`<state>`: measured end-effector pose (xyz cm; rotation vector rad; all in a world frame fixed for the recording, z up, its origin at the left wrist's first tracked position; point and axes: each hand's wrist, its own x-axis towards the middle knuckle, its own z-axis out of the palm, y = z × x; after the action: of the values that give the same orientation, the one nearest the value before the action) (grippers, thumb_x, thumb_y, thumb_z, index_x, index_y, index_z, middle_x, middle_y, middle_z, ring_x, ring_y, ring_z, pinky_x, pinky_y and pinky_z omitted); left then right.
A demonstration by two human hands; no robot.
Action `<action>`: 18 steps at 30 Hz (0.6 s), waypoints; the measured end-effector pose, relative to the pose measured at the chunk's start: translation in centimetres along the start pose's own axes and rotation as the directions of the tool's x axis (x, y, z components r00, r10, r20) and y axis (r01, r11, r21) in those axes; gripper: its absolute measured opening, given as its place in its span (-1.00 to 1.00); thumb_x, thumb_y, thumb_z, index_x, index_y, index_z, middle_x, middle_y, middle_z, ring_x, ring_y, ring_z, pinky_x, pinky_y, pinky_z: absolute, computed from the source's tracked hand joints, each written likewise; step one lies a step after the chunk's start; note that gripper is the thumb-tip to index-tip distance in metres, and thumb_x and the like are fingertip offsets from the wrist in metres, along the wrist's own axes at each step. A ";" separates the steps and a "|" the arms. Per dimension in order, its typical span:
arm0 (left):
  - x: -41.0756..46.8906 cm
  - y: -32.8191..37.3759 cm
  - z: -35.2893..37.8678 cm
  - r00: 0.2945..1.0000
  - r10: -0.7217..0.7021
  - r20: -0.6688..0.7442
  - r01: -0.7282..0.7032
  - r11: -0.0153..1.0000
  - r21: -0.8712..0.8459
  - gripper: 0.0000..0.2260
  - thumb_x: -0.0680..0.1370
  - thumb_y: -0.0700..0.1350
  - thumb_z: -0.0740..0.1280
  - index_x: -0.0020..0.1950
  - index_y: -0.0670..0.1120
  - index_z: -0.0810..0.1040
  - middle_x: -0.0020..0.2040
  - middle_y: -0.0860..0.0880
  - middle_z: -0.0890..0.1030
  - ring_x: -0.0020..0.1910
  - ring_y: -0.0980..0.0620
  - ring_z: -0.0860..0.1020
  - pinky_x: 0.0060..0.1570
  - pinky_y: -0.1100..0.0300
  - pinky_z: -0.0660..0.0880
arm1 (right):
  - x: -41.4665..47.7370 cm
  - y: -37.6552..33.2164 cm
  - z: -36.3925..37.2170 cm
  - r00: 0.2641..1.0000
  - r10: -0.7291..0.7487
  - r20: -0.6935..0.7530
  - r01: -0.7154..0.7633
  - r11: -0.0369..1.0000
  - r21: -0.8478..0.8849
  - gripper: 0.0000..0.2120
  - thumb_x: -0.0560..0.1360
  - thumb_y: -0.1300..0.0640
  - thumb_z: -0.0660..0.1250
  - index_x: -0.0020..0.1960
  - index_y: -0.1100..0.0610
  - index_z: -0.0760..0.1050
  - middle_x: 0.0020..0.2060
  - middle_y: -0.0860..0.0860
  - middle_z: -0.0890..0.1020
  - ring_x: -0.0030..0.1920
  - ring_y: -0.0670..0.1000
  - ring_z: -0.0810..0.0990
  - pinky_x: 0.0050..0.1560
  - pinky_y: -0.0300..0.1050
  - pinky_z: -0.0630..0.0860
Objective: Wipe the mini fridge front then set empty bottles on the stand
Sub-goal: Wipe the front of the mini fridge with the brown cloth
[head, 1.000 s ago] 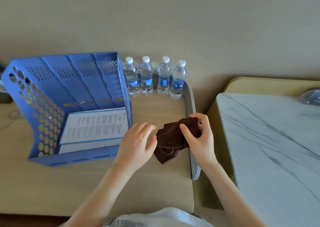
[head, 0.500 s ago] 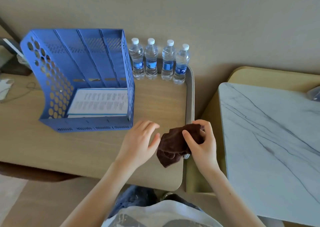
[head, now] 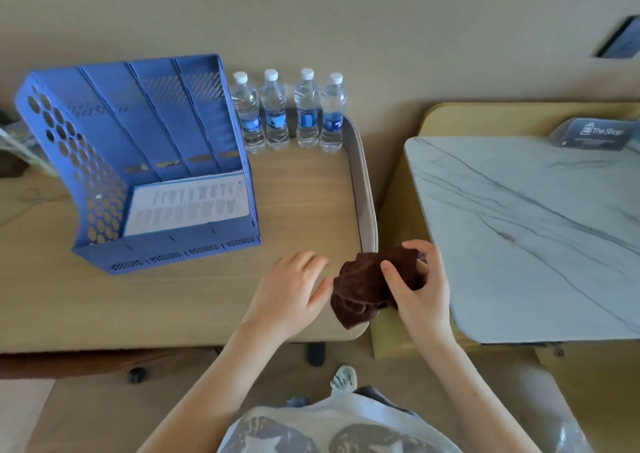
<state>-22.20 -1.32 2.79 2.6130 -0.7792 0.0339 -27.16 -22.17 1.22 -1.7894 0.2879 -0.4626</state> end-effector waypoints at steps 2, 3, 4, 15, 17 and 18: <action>-2.2 -0.4 0.0 0.998 0.041 0.038 -0.042 0.999 0.007 -0.57 0.62 0.10 0.07 0.21 -0.11 0.59 0.09 0.01 0.63 0.03 0.01 0.59 -0.02 0.15 0.49 | -2.7 -0.1 0.2 0.997 0.043 -0.057 -0.044 0.999 -0.016 -0.63 0.51 0.21 0.50 0.18 -0.09 0.45 -0.07 -0.31 0.60 -0.02 -0.13 0.65 -0.09 -0.21 0.63; -3.4 -0.7 -0.1 0.997 0.054 0.063 -0.054 0.999 0.001 -0.55 0.62 0.11 0.05 0.25 -0.10 0.58 0.12 0.01 0.62 0.08 0.01 0.58 0.04 0.11 0.51 | -4.3 -0.2 0.3 0.994 0.068 -0.080 -0.069 0.997 -0.018 -0.63 0.51 0.20 0.50 0.17 -0.11 0.45 -0.08 -0.29 0.60 -0.03 -0.10 0.65 -0.08 -0.15 0.65; -4.8 -1.0 -0.2 0.994 0.069 0.088 -0.068 0.998 -0.007 -0.53 0.62 0.12 0.03 0.29 -0.10 0.56 0.16 0.01 0.62 0.12 0.01 0.57 0.10 0.09 0.51 | -6.0 -0.4 0.5 0.991 0.089 -0.102 -0.091 0.996 -0.018 -0.63 0.50 0.20 0.50 0.16 -0.13 0.45 -0.08 -0.27 0.61 -0.04 -0.09 0.66 -0.09 -0.11 0.66; -17.6 -1.5 0.0 0.920 0.321 0.223 -0.308 0.947 -0.092 -0.60 0.61 0.01 0.27 0.42 -0.10 0.51 0.30 -0.02 0.58 0.30 0.00 0.51 0.30 0.08 0.45 | -25.2 -2.4 0.9 0.872 0.306 -0.383 -0.299 0.951 0.080 -0.66 0.51 0.22 0.49 0.14 -0.09 0.47 -0.14 -0.12 0.64 -0.06 0.04 0.67 -0.15 0.19 0.70; -18.4 -0.3 -0.1 0.902 0.372 0.221 -0.353 0.928 -0.120 -0.60 0.61 0.04 0.23 0.39 -0.08 0.53 0.29 -0.01 0.60 0.29 0.01 0.53 0.28 0.11 0.46 | -27.5 -3.1 -0.1 0.848 0.295 -0.441 -0.289 0.954 0.083 -0.65 0.51 0.22 0.49 0.16 -0.08 0.47 -0.14 -0.17 0.63 -0.07 0.02 0.67 -0.21 0.06 0.71; -18.6 0.4 0.0 0.889 0.400 0.224 -0.379 0.916 -0.130 -0.58 0.61 0.06 0.20 0.40 -0.08 0.53 0.29 -0.01 0.60 0.29 0.03 0.53 0.28 0.13 0.46 | -28.5 -3.4 -0.7 0.832 0.295 -0.470 -0.285 0.954 0.093 -0.65 0.51 0.21 0.49 0.17 -0.08 0.46 -0.13 -0.18 0.63 -0.07 0.02 0.67 -0.23 0.02 0.70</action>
<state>-38.10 8.05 0.40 2.3664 -1.3558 -0.2086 -53.00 -9.70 0.12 -1.5530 0.8899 -0.6841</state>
